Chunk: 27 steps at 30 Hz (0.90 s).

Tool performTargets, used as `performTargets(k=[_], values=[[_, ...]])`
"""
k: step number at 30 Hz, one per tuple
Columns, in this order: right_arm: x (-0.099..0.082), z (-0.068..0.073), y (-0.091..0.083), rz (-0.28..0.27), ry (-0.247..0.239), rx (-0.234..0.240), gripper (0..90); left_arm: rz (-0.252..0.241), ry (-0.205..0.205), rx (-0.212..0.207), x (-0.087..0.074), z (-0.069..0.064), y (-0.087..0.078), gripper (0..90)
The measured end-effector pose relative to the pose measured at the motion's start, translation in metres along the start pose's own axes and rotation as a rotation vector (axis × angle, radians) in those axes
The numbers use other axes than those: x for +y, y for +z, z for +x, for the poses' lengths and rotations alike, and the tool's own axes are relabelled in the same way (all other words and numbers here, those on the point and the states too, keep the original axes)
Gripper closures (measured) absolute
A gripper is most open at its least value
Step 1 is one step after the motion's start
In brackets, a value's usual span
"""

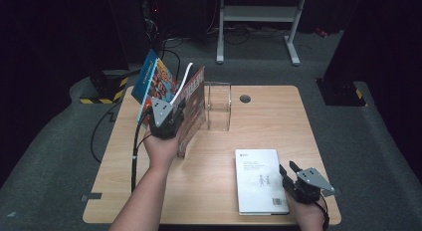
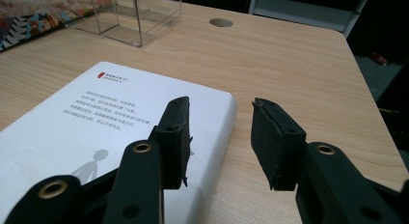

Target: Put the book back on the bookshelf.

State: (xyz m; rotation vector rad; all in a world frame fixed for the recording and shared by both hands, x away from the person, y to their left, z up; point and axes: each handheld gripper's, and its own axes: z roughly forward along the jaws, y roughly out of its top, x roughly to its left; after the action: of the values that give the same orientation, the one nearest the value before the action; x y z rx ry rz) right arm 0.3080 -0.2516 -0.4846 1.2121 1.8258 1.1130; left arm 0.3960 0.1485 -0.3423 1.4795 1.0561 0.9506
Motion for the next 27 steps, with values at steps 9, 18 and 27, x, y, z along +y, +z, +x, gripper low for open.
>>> performTargets(k=[9,18,27], values=[[0.0,0.0,0.0,0.0,0.002,0.004,58.3,-0.003,0.001,0.02,0.005,-0.001,0.013,84.0],[-0.001,0.001,0.0,0.005,0.003,0.023,60.5,-0.001,-0.008,0.032,0.006,-0.003,0.026,84.0],[-0.001,0.001,0.001,0.008,-0.003,0.026,60.4,-0.01,0.0,0.035,0.009,-0.01,0.038,83.9]])
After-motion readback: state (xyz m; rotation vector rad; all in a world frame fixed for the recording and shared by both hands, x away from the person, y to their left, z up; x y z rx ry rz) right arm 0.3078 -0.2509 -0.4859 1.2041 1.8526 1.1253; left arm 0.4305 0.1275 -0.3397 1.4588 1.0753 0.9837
